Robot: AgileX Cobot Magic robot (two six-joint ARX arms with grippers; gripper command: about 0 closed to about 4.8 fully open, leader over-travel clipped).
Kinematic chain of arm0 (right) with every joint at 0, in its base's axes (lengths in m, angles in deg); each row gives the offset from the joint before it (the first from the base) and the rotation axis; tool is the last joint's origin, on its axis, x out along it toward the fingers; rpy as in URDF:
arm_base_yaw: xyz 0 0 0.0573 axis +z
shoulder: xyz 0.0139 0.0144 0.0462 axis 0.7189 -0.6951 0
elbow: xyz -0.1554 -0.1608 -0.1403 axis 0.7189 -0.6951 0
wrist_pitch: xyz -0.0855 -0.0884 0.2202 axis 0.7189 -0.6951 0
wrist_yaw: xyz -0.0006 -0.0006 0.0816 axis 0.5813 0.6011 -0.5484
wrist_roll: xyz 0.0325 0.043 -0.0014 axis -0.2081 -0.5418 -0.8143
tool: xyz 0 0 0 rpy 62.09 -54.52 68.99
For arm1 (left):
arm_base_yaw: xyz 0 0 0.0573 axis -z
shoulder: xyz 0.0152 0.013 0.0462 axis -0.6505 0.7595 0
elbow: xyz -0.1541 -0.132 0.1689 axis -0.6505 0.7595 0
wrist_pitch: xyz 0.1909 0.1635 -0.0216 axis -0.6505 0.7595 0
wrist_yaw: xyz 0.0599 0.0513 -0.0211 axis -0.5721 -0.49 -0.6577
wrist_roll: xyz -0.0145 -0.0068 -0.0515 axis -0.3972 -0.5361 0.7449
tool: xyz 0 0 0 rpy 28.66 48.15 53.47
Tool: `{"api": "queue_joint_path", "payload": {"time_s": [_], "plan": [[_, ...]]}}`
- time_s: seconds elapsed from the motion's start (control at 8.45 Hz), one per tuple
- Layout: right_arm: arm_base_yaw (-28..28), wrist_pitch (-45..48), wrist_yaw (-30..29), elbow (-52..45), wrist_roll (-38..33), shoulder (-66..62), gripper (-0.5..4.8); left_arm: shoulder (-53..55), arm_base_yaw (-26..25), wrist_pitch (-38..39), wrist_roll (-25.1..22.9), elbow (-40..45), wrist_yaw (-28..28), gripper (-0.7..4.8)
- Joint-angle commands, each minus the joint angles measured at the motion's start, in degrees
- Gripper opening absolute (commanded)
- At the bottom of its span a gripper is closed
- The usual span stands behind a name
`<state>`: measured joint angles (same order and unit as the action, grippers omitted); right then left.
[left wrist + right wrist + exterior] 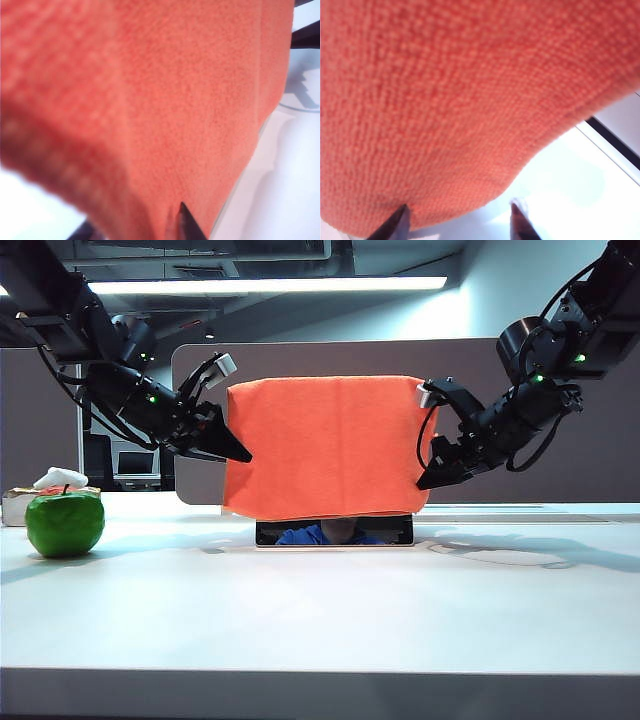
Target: Pick up the cloth from the table and use it to cover the mirror.
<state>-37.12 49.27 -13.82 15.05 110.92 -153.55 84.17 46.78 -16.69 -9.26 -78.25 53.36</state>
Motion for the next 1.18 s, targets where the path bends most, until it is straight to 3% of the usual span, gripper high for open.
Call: {"api": "queue_joint_path", "payload": {"time_s": [0.12, 0.35, 0.47, 0.71, 0.95, 1.06, 1.18], "plan": [[0.0, 2.7, -1.6, 0.3, -0.2, 0.0, 2.56, -0.2, 0.0, -0.3, 0.2, -0.2, 0.5, 1.79], [0.2, 2.1, -5.5, 0.3, -0.2, -0.1, 2.56, -0.2, 0.0, -0.3, 0.2, -0.2, 0.5, 1.79], [0.2, -3.1, -8.0, 0.3, 0.5, 0.0, 2.50, -0.2, 0.0, -0.3, 0.2, -0.2, 0.5, 1.78], [0.2, -4.3, -7.9, 0.3, 0.5, 0.0, 2.07, -0.2, 0.0, -0.3, 0.2, -0.2, 0.5, 1.71], [0.2, -4.2, -7.7, 0.3, 0.5, 0.0, 1.30, -0.2, 0.0, -0.3, 0.9, -0.2, 0.5, 1.24], [0.2, -4.2, -7.7, 0.3, 0.5, 0.0, 1.03, -0.2, 0.0, -0.3, 1.1, -0.2, 0.5, 0.58], [0.2, -4.3, -7.7, 0.3, 0.5, 0.0, 1.02, -0.2, 0.0, -0.2, 1.3, -0.2, 0.5, 0.48]]}}
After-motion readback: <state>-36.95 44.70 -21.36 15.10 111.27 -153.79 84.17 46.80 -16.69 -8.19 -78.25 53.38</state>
